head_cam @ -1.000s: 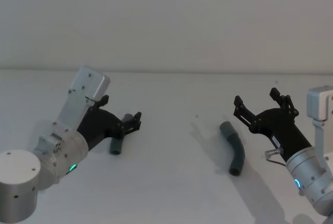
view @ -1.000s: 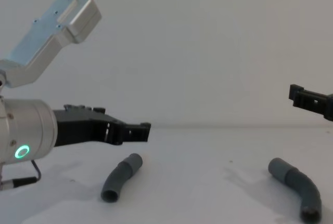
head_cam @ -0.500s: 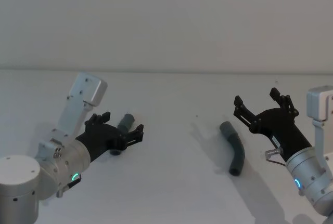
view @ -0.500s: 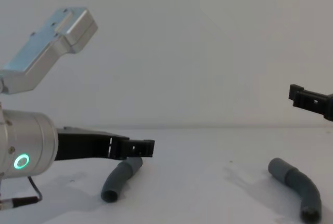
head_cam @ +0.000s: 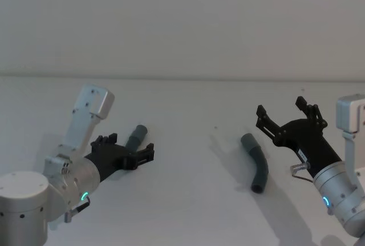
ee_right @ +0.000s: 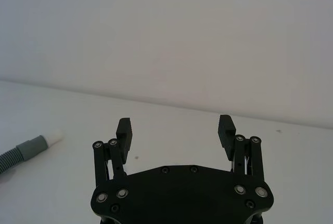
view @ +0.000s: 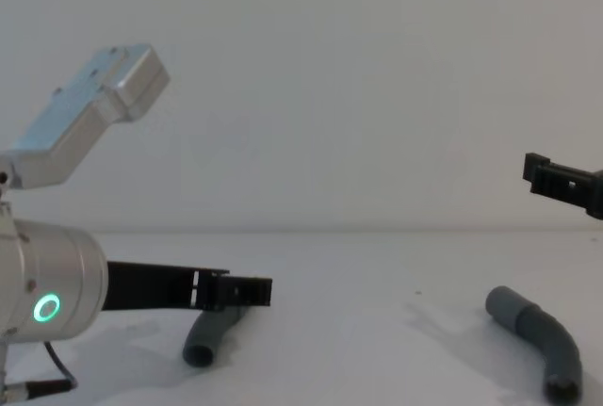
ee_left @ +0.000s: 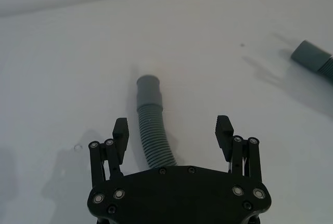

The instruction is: Use both hands to pick up one end of the pipe from the table, align the ends, and insert them.

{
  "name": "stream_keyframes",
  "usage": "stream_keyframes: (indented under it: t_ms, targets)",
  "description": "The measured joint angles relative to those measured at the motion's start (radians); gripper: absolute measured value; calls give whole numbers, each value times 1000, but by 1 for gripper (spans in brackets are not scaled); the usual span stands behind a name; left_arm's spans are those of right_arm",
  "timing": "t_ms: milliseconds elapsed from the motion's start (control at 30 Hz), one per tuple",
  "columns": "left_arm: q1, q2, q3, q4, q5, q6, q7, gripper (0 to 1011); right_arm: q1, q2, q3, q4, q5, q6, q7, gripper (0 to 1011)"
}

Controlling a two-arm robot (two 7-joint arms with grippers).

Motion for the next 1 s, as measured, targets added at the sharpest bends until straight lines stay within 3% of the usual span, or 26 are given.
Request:
stream_keyframes:
  t_ms: [400,1000]
  targets:
    - [-49,-26,11,77,16,55,14,1001,0,0,0,0,0,0,0,1002]
    - [-105,-41,38,146,50,69,0,1001,0,0,0,0,0,0,0,1002]
